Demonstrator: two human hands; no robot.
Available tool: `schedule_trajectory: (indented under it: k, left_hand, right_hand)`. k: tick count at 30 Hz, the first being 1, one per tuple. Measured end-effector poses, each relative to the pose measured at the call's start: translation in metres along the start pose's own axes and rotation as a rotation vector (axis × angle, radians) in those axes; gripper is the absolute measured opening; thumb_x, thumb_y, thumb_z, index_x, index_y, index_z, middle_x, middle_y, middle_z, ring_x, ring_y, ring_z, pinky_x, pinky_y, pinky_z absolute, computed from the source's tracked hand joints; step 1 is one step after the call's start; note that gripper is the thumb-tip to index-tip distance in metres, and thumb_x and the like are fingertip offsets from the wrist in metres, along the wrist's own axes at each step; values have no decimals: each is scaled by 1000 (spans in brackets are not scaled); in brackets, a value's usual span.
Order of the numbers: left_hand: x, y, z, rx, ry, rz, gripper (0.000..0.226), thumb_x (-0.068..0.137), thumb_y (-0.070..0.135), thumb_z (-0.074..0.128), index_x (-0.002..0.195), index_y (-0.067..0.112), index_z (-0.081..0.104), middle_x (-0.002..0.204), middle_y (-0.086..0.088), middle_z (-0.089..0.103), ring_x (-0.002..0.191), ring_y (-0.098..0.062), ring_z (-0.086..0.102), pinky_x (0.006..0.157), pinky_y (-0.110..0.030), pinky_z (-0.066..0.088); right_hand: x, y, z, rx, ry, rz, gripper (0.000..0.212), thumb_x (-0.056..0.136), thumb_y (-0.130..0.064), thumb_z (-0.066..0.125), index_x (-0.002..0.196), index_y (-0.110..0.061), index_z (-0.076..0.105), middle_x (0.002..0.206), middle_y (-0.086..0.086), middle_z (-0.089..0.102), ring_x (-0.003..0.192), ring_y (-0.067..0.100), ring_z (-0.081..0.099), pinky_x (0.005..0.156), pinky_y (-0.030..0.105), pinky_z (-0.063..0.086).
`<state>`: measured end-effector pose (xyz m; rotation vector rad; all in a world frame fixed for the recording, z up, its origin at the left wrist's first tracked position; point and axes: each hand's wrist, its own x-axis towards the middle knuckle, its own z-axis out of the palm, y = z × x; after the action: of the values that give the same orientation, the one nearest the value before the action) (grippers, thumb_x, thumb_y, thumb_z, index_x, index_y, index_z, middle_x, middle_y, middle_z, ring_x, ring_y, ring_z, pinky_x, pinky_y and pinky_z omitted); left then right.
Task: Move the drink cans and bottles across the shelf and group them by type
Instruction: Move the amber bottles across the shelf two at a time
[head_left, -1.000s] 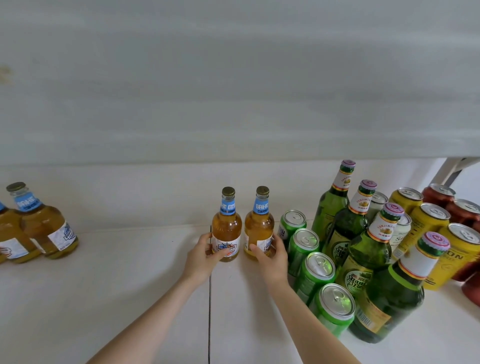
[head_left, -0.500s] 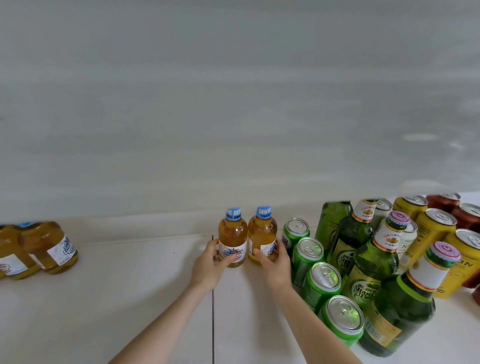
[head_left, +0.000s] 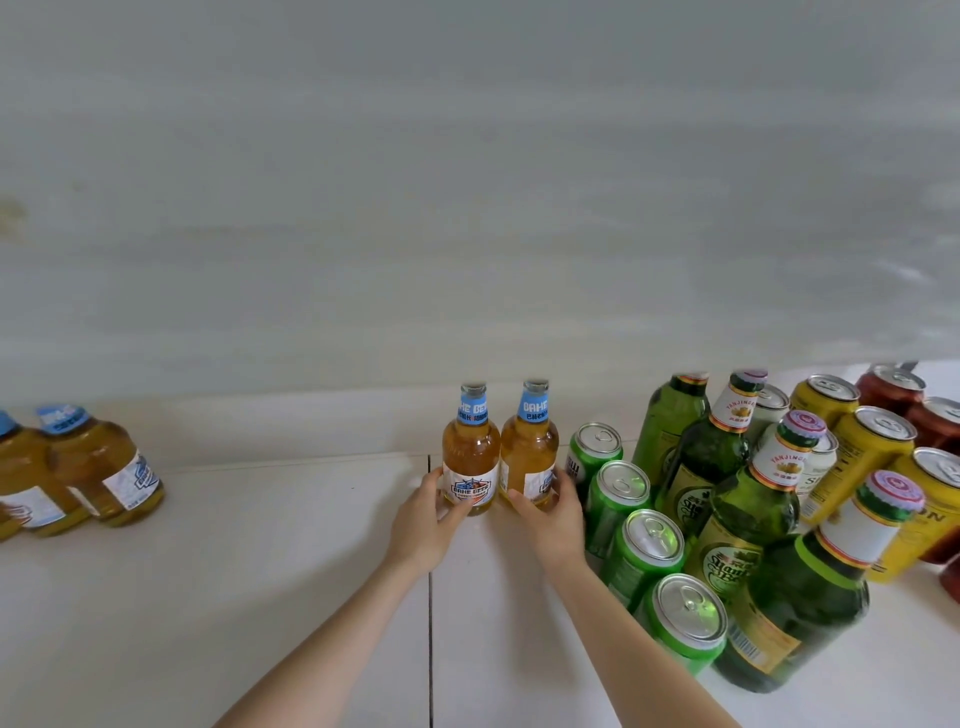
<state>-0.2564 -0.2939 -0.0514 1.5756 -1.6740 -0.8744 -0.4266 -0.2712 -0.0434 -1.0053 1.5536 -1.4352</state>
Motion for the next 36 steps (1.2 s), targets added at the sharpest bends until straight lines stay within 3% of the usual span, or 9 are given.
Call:
schedule_trajectory:
  k: [2,5,11,14,18,26,29,36]
  left_hand:
    - [-6,-6,-2,67,6,44,56,92,39,63,141,20,44,134,0,60,119,-16,58,88,-24,44]
    - [-18,-17,-8,243,30,106,55,93,42,60,140,17,45,134,-5,57,123,-24,52,98,-34,45]
    - [-48,-40,-26,734,116,179,64,95,56,47,148,21,39,153,-4,41,141,-26,34,114,-41,26]
    - [-65,-45,-33,811,134,193,62,92,51,56,144,20,47,153,-9,42,143,-30,34,113,-56,23]
    - [-88,-44,-39,921,144,202,59,87,49,64,138,20,55,148,-9,48,140,-31,40,110,-61,25]
    - [-138,-40,-50,969,210,292,57,71,41,83,120,14,70,131,-13,63,124,-35,57,99,-70,37]
    - [-161,-38,-55,946,193,251,58,79,43,76,129,17,64,141,-11,56,135,-33,47,107,-69,25]
    - [-222,-39,-74,1045,114,183,64,98,57,31,154,30,23,164,-1,16,152,-22,7,115,-60,-5]
  right_hand:
    - [-8,-1,-1,-54,-3,-9,56,78,-13,80,119,-33,48,108,-18,63,88,-12,62,80,14,48]
    - [-23,-4,-3,-203,-15,-19,71,77,-27,81,138,-21,44,129,-6,59,113,10,58,100,35,47]
    - [-54,-2,-15,-690,-103,-152,85,87,-38,69,154,-19,19,158,2,28,145,22,25,117,41,28]
    - [-68,-1,-24,-877,-133,-228,86,90,-41,62,156,-20,10,164,-2,12,150,21,9,121,38,17]
    - [-83,1,-33,-1075,-175,-287,86,92,-47,53,156,-22,1,165,-4,-1,151,20,-2,120,41,10]
    - [-126,4,-46,-1255,-150,-391,81,92,-52,47,155,-22,6,165,5,5,151,24,3,120,46,11]
    - [-145,2,-48,-1273,-151,-421,80,92,-51,46,155,-22,7,165,6,5,151,25,4,120,47,11]
    - [-203,-1,-52,-1308,-153,-426,78,93,-51,46,154,-22,9,164,6,5,151,25,4,119,47,10]
